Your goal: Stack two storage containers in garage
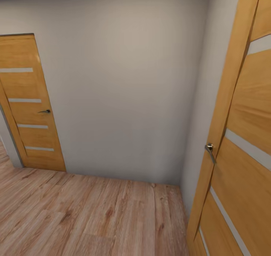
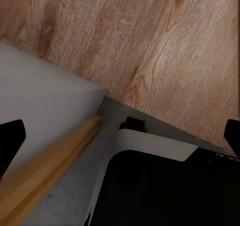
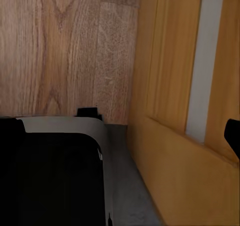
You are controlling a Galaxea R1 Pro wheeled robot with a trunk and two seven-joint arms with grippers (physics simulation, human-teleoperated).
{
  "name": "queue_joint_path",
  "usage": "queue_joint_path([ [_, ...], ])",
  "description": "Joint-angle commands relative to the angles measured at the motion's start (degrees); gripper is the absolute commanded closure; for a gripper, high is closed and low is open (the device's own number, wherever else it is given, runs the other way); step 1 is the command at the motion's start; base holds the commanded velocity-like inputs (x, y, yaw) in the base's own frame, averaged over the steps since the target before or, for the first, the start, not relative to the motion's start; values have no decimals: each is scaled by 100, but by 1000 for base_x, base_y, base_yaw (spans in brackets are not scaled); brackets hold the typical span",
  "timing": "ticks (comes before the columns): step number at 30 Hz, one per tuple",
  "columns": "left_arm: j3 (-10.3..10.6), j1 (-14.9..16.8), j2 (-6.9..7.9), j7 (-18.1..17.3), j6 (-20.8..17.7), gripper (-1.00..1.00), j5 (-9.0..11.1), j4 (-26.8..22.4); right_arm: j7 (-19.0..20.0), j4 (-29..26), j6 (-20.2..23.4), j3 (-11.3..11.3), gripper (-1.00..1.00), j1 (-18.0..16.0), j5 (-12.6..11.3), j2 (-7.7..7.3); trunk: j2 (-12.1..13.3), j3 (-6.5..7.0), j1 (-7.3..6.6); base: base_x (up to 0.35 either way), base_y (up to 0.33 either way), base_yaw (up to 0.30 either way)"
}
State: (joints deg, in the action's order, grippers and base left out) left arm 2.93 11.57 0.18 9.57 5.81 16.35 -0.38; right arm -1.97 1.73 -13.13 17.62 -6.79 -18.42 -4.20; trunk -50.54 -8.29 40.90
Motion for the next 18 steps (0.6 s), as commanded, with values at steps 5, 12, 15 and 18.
queue_joint_path([
  [5,33,4,-1,10,17,-100,44,3,-5,17,-31,48,-100,-8,-39,6,-5,-8,4,322,0,0],
  [12,33,3,-1,10,15,-100,44,3,-5,17,-31,48,-100,-7,-39,-1,-5,-8,4,322,0,0],
  [15,33,3,-1,10,16,-100,44,3,-5,18,-31,48,-100,-9,-39,-2,-5,-8,4,322,0,0],
  [18,33,3,-1,10,10,-100,44,3,-5,19,-31,48,-100,-8,-39,-2,-5,-8,4,322,0,0],
])
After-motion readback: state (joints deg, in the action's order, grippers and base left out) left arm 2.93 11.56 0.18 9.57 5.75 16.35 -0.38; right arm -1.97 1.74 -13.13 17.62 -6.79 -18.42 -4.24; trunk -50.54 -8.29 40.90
